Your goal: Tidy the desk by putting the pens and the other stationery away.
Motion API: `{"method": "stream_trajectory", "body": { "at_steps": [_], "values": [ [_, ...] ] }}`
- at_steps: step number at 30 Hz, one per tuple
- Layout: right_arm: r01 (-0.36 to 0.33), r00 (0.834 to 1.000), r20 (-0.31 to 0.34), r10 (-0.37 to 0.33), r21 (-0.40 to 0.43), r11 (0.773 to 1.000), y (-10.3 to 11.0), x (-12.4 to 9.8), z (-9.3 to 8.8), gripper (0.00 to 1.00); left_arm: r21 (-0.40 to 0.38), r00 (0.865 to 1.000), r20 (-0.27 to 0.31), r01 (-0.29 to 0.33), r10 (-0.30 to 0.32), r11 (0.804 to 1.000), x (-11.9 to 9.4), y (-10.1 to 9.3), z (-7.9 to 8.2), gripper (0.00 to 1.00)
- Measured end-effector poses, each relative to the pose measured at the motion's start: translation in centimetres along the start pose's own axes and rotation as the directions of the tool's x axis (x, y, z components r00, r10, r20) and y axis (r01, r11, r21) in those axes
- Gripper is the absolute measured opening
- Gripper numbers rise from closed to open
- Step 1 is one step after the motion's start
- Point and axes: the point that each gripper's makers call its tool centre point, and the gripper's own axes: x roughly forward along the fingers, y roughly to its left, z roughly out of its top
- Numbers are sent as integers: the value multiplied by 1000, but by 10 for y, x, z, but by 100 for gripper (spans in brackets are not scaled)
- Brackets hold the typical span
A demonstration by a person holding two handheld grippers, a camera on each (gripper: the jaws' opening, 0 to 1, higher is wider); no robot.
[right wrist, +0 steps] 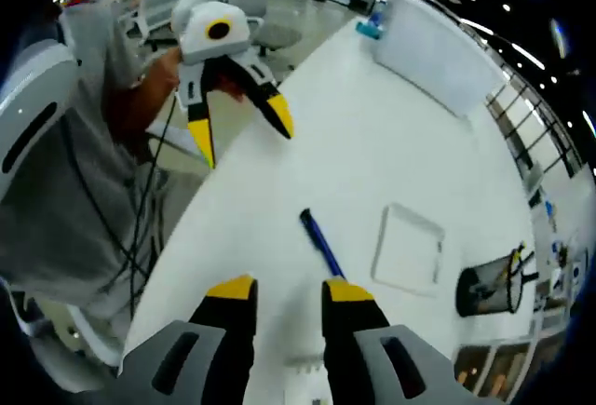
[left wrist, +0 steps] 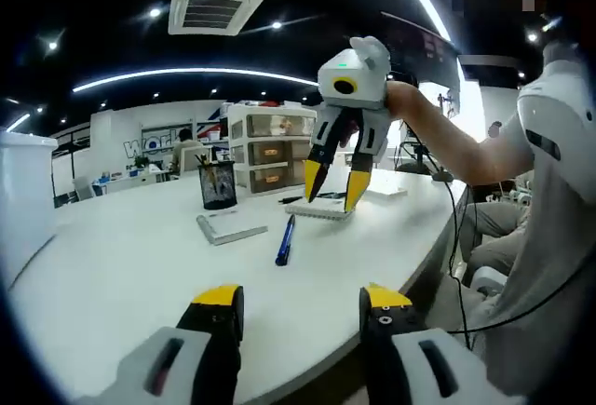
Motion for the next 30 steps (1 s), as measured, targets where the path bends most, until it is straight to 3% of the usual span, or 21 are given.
{"method": "stream_trajectory", "body": {
  "at_steps": [5,11,16,20,25,30],
  "values": [
    [-59,991,-123,52,-51,997,-15,20,-3,21,-1,1000,16,6,-6,1000,1,-4,3,50],
    [-104,976,-199,89,-65,992,-21,39,-10,22,5,1000,0,16,-16,1000,1,-9,1,50],
    [-149,963,-233,132,-57,987,-22,51,-14,22,-3,1000,-7,11,-11,1000,2,-7,-2,50],
    [-178,964,-206,166,-41,983,-19,50,-10,20,-1,1000,-10,9,-9,1000,3,-7,-3,50],
    [-184,963,-204,175,-23,983,-21,53,-11,17,-6,1000,-4,28,-28,1000,7,-13,-3,50],
    [-183,953,-248,172,-23,983,-22,54,-10,13,-12,999,-20,32,-33,999,10,-13,-8,50]
  ]
}}
